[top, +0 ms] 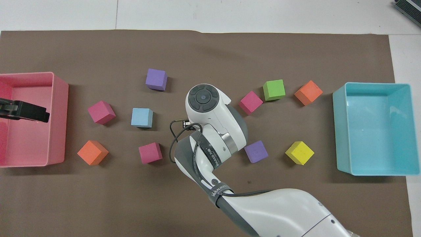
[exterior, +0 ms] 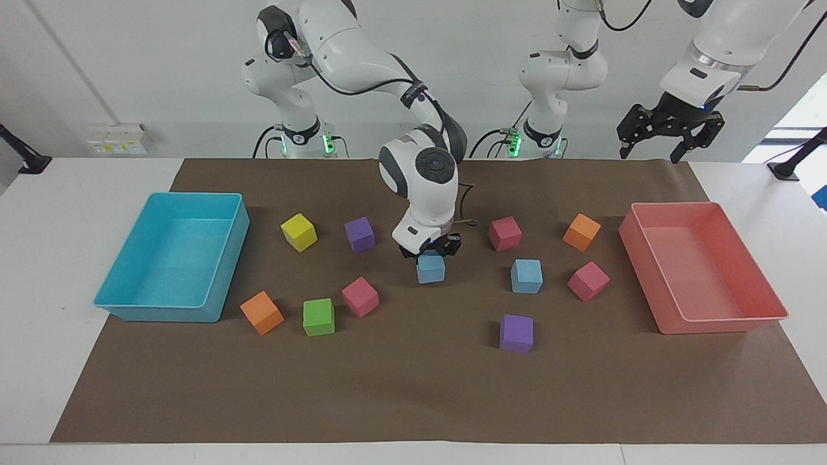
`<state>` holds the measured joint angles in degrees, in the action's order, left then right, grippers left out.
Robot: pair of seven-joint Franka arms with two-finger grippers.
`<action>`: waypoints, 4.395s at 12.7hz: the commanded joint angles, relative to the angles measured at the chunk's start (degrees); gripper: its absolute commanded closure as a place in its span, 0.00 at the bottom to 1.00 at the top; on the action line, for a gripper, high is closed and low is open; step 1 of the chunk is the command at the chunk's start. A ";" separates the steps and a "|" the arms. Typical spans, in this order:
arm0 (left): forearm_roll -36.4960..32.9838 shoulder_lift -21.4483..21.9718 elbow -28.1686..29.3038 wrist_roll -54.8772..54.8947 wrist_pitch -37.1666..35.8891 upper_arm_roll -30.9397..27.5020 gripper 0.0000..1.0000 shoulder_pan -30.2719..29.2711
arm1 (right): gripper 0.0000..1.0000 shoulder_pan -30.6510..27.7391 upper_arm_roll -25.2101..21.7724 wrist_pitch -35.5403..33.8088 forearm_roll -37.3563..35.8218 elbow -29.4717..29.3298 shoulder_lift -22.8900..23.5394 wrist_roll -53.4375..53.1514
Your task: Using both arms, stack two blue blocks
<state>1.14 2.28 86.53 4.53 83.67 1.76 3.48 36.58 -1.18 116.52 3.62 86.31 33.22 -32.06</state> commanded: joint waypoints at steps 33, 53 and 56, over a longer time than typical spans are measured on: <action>0.53 0.89 1.27 -0.40 3.69 0.44 0.00 0.30 | 0.00 0.51 0.30 3.80 -1.51 4.12 -5.52 -5.82; 0.27 -11.94 16.55 -9.79 35.49 0.35 0.00 10.67 | 0.16 -18.20 0.39 3.36 39.16 17.56 -12.74 37.31; 0.27 -13.61 21.12 -10.41 41.73 0.35 0.00 11.72 | 0.69 -18.47 0.30 4.41 43.48 20.20 -12.65 41.20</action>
<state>1.27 -11.54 104.56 -4.66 121.61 2.97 13.76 18.88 -1.52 119.69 44.52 103.45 22.40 6.60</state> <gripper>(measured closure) 0.000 0.396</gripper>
